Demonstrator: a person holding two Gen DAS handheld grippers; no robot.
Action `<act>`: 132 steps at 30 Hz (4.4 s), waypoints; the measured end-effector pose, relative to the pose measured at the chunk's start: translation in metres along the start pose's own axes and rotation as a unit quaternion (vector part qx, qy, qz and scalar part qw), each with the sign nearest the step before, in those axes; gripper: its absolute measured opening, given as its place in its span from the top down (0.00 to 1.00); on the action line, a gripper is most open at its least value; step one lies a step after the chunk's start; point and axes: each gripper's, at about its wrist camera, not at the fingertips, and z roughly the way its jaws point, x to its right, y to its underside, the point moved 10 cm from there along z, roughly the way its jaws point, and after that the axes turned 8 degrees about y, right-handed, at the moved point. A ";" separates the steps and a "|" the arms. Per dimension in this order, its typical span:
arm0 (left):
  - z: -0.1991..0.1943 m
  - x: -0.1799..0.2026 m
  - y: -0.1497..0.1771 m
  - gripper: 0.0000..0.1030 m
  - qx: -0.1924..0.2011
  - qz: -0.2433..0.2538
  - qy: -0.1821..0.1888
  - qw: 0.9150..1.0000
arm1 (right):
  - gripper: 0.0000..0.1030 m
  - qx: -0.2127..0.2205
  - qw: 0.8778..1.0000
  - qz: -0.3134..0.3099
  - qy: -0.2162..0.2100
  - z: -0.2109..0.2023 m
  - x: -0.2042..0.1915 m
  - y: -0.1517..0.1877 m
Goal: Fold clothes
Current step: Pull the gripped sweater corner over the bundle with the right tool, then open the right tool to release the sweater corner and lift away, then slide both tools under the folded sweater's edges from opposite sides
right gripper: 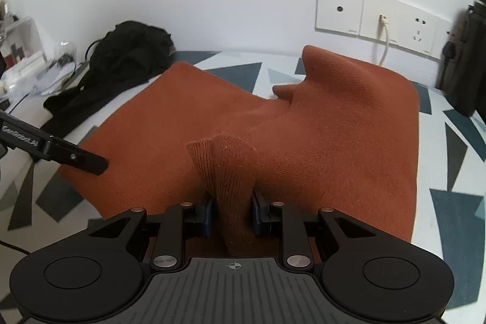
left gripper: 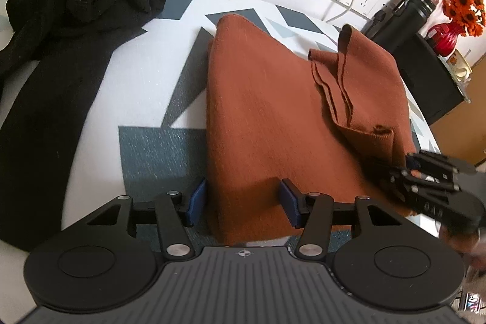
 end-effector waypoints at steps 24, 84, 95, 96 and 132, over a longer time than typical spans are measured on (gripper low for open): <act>0.032 0.064 0.026 0.41 -0.048 0.002 0.015 0.999 | 0.80 0.043 0.999 0.019 -0.023 -0.012 0.066 -0.024; 0.003 0.010 -0.042 0.41 -0.016 0.002 0.015 1.000 | 0.86 0.019 0.971 -0.211 -0.115 -0.065 -0.052 0.054; 0.007 0.020 -0.038 0.24 -0.007 -0.028 0.016 0.999 | 0.36 0.019 0.986 -0.123 -0.113 -0.096 -0.004 0.034; 0.008 0.020 -0.039 0.24 -0.003 -0.035 0.013 0.999 | 0.30 0.024 0.989 -0.103 -0.107 -0.097 0.008 0.029; 0.074 0.057 -0.034 0.00 0.003 -0.023 -0.118 0.993 | 0.01 -0.047 0.990 0.101 -0.082 0.041 0.116 -0.004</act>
